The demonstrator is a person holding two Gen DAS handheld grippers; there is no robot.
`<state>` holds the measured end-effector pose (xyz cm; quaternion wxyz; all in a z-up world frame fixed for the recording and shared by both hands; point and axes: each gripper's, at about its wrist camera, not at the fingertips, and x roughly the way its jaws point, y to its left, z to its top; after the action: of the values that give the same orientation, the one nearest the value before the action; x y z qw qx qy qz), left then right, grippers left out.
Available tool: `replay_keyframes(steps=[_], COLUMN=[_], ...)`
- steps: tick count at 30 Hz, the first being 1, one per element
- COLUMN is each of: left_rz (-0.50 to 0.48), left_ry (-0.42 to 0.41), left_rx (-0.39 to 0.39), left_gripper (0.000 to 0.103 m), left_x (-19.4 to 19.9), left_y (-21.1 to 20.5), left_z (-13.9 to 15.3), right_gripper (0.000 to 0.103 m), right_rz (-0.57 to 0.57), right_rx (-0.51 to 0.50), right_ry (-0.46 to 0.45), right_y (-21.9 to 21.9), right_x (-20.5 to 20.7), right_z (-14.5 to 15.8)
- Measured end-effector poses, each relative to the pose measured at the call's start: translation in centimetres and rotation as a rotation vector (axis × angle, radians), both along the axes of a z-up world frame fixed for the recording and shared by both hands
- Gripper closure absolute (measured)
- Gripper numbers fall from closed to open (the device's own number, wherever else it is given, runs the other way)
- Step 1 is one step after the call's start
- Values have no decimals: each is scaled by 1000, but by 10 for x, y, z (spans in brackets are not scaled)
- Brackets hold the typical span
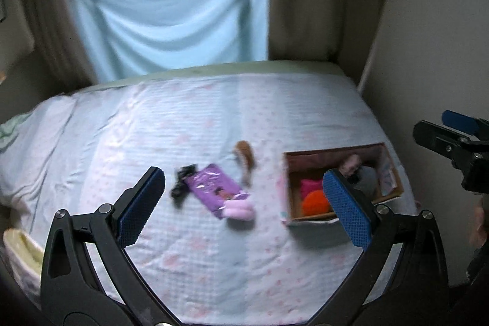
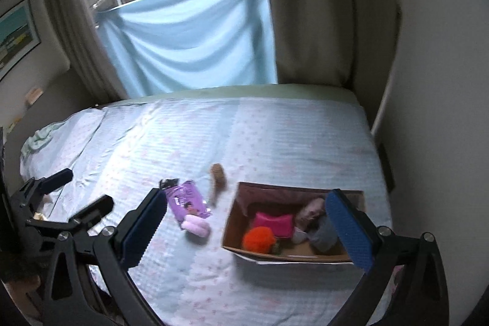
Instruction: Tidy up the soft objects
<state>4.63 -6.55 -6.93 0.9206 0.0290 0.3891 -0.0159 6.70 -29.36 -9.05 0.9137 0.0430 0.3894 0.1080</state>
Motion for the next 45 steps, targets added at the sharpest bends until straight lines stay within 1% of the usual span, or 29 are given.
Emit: replay_keyframes(steps=[3, 6, 9, 12, 17, 22, 25, 27, 31, 35, 41, 45], left_rz=[43, 73, 80, 49, -5, -77, -111, -140, -208, -252, -283, -318], left_ry=[-1, 0, 9, 38, 87, 134, 170, 188, 238, 281, 351, 395], left_rx=[8, -31, -79, -124, -156, -151, -151, -151, -113, -97, -80, -77], left_gripper=[0, 0, 0, 0, 0, 0, 0, 0, 0, 0, 0, 1], left_x=[-8, -9, -6, 5, 30, 56, 74, 85, 111, 136, 173, 195], left_y=[34, 70, 104, 137, 190, 232, 249, 255, 258, 255, 242, 226], left_z=[1, -1, -6, -12, -28, -56, -78, -93, -135, -175, -241, -288], right_gripper=[0, 0, 0, 0, 0, 0, 0, 0, 0, 0, 0, 0], right_rz=[28, 41, 43, 20, -58, -110, -154, -179, -229, -257, -287, -304], right_rx=[1, 4, -1, -10, 18, 8, 26, 30, 45, 51, 26, 15], right_ry=[-15, -17, -25, -28, -15, 11, 41, 60, 110, 168, 233, 268], right_y=[17, 35, 56, 79, 116, 161, 186, 198, 221, 236, 239, 235], right_x=[-5, -7, -8, -8, -3, 10, 19, 24, 35, 44, 57, 70], right_z=[-2, -2, -1, -2, 0, -8, -23, -32, -61, -95, -146, -192])
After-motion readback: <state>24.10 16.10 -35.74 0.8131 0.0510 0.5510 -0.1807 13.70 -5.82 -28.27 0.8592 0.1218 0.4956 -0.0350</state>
